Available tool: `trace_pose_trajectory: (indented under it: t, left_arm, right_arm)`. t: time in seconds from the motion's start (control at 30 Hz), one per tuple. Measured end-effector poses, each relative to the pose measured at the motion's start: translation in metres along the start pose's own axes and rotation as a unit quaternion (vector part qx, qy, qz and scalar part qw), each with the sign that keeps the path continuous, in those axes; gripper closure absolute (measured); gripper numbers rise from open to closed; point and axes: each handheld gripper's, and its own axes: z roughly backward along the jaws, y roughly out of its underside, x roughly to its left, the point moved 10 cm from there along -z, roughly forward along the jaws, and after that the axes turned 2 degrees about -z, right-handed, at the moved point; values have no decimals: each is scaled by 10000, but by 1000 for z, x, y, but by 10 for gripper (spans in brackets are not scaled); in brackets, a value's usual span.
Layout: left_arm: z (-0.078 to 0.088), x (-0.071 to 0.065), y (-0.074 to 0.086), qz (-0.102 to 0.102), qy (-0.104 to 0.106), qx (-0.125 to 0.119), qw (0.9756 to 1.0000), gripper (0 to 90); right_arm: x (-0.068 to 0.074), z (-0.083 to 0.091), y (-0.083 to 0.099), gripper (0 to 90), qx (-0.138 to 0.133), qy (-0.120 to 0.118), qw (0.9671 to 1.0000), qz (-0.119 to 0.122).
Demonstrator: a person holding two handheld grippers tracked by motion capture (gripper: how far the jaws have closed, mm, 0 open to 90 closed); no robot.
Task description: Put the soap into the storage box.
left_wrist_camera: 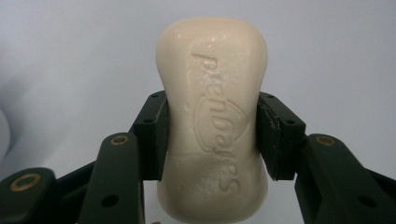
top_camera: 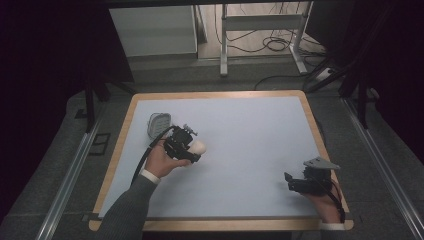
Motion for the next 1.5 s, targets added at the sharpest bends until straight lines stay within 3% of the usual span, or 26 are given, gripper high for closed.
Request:
trace_pose_trajectory:
  t: [1.5]
  left_arm:
    - [21,36,-21,186,-315,-121,9993,499]
  right_arm:
    - [-3,-2,3,72,42,31,10000,-23]
